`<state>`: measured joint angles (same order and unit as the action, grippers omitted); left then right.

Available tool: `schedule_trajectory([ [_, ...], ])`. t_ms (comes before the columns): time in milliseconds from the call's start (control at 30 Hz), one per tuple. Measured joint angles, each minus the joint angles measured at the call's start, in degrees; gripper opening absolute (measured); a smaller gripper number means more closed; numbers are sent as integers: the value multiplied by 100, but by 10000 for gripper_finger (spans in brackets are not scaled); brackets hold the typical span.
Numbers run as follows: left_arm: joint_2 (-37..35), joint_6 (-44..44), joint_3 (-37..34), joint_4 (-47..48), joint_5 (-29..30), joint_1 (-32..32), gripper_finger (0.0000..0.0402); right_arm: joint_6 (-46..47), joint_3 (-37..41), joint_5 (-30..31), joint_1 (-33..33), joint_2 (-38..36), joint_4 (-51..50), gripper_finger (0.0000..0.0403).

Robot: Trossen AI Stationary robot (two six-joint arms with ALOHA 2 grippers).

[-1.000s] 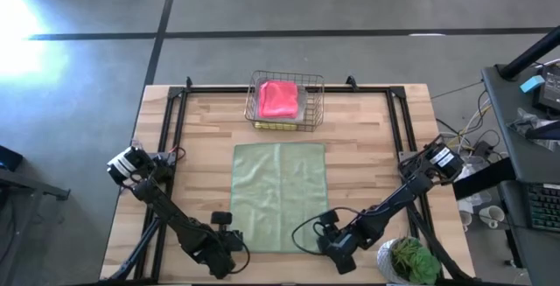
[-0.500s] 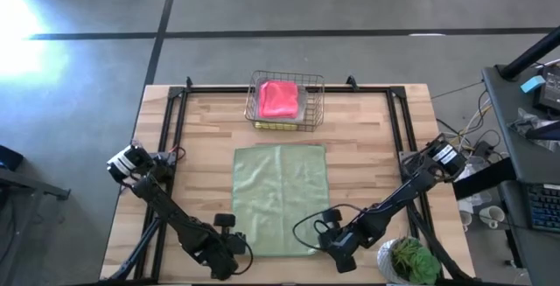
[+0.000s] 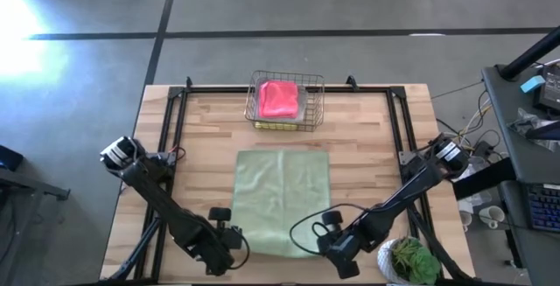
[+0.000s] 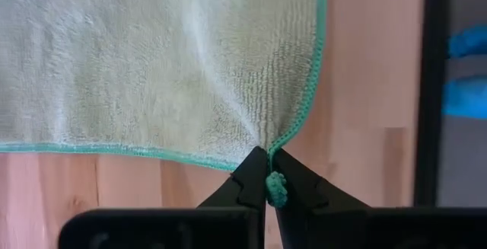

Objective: Fold microfiber towels
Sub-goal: Fold the blue towel

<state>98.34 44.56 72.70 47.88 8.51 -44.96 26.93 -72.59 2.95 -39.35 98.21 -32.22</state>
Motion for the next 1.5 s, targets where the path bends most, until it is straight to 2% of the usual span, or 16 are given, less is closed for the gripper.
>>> schedule_trajectory([
  [200, -198, 15, 301, 75, -148, 1, 0, -4, -581, 1, 0, -7, -497, 9],
  [333, -180, 224, 497, 56, -638, 10, 0, 209, -770, -27, -13, -15, -963, 9],
  [467, -159, 762, 557, 46, -1069, -12, 0, 681, -837, -404, -78, -15, -1005, 9],
  [600, -161, 887, 637, 43, -1042, -8, 0, 707, -833, -356, -149, -17, -1066, 9],
  [667, -161, 814, 637, 225, -849, 80, 0, 648, -801, -94, -106, -17, -1268, 8],
  [800, -161, 818, 637, 990, -559, 426, 0, 669, -787, 423, 254, -17, -1730, 8],
  [967, -161, 1062, 533, 1663, -273, 1006, 0, 880, -758, 618, 929, -17, -2309, 8],
  [1233, -161, 1066, 211, 1681, -216, 1910, 0, 965, -671, 626, 1924, -19, -2347, 8],
  [1500, -163, 1064, 187, 1919, -218, 2696, 0, 1065, -593, 626, 2662, -9, -2579, 8],
])
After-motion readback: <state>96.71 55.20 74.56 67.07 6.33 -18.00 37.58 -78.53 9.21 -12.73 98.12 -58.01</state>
